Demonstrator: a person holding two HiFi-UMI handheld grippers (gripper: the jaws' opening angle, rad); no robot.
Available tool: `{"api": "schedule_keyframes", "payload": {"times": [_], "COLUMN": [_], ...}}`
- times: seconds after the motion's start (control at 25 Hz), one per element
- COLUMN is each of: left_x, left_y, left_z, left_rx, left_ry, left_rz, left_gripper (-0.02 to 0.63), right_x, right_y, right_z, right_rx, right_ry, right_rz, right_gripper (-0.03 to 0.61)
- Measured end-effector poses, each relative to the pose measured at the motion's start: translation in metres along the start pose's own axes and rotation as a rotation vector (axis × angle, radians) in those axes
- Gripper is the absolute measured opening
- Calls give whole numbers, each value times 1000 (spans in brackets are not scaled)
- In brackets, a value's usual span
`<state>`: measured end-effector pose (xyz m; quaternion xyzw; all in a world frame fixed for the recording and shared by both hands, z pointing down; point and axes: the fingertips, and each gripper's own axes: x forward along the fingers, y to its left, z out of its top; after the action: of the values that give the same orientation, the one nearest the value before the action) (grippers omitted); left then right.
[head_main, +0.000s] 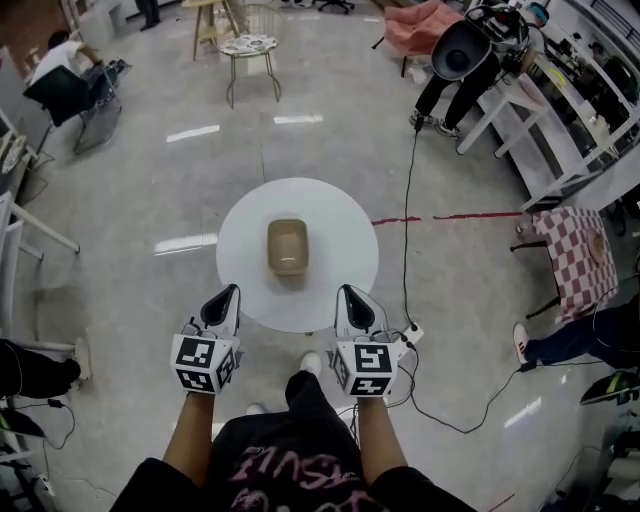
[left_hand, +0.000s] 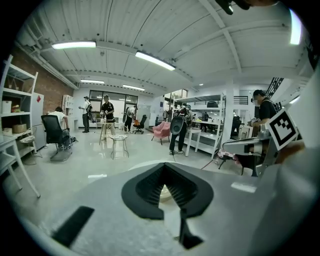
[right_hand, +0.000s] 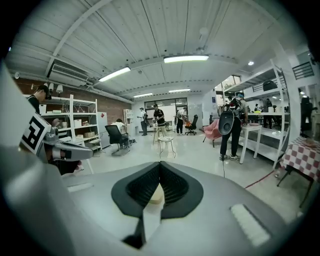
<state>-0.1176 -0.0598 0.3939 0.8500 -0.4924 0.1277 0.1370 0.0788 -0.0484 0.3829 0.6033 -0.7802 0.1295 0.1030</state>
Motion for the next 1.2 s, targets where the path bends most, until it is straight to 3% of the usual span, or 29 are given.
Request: {"api": "schedule_keyframes", "payload": {"times": [0.64, 1.2], "left_x": [82, 102], "left_y": [-1, 0], "left_z": [14, 14], "left_rx": [-23, -45], "left_ry": [60, 75], "left_rz": [82, 122], "left_gripper": [-5, -5], "right_x": [68, 85], "right_y": [-57, -69], "right_z": [8, 1], "right_rx": [21, 21], "right_ry": [33, 69], "right_rz": [88, 130], "right_gripper": [-2, -2]}}
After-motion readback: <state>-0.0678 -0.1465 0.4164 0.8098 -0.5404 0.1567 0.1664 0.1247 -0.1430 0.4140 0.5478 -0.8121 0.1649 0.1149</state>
